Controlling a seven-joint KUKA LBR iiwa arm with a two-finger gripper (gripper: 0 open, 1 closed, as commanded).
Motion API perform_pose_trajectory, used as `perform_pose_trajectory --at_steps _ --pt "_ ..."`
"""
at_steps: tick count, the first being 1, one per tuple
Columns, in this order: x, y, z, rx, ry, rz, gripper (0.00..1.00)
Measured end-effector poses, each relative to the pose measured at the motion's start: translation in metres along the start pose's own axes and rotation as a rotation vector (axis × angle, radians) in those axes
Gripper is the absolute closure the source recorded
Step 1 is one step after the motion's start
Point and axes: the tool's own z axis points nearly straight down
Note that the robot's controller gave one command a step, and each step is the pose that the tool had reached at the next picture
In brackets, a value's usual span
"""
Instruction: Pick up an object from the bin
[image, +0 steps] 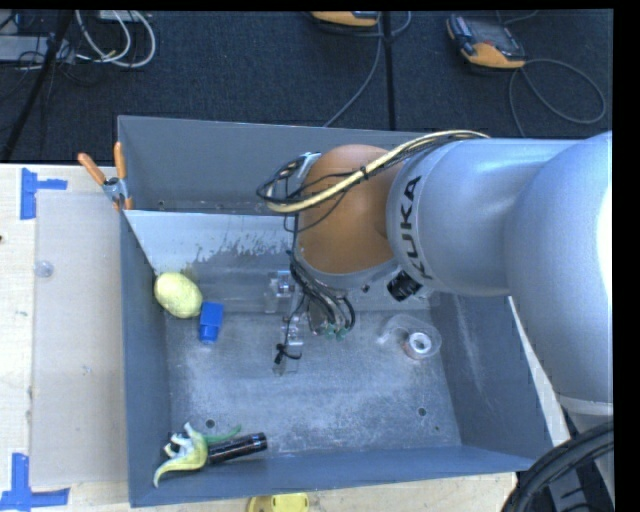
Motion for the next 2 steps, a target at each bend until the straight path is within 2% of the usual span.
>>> perform_pose_trajectory --at_steps 1,2 --pt "-0.002 -0.001 -0.005 -0.001 -0.007 0.003 0.0" --pt "-0.021 0.044 0.035 -0.001 -0.009 -0.085 0.0"
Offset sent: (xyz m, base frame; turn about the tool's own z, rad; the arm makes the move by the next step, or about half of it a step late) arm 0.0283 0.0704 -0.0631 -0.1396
